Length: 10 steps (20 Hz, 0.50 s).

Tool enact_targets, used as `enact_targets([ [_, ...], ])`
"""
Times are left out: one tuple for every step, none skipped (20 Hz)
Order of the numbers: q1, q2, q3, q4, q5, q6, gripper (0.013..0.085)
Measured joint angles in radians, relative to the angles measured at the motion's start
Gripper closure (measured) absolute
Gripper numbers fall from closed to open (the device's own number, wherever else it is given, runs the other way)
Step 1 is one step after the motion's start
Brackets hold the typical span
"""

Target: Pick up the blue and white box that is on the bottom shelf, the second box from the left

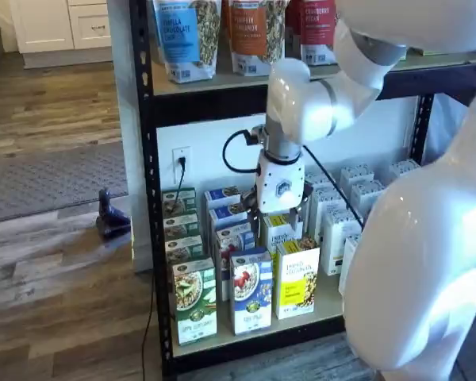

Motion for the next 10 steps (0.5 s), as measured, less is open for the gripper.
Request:
enact_targets([
  [0.001, 0.022, -0.007, 0.002, -0.015, 0.000, 0.0130],
  [0.002, 0.049, -0.015, 0.001, -0.037, 0.002, 0.0130],
  [0.002, 0.073, -0.022, -0.006, -0.056, 0.008, 0.0130],
  [0.001, 0.099, -0.030, -0.021, -0.078, 0.020, 0.0130],
  [-0.001, 0.124, -0.039, -0.040, -0.095, 0.035, 0.0130],
  [-0.005, 0.149, -0.049, -0.048, -0.108, 0.039, 0.0130],
  [-0.009, 0.172, -0.056, -0.048, -0.126, 0.035, 0.0130],
  [-0.015, 0.195, -0.064, -0.044, -0.145, 0.026, 0.0130],
  [-0.021, 0.217, -0.072, -0.036, -0.163, 0.014, 0.0130],
  [-0.028, 0.243, -0.084, -0.025, -0.179, -0.003, 0.0130],
])
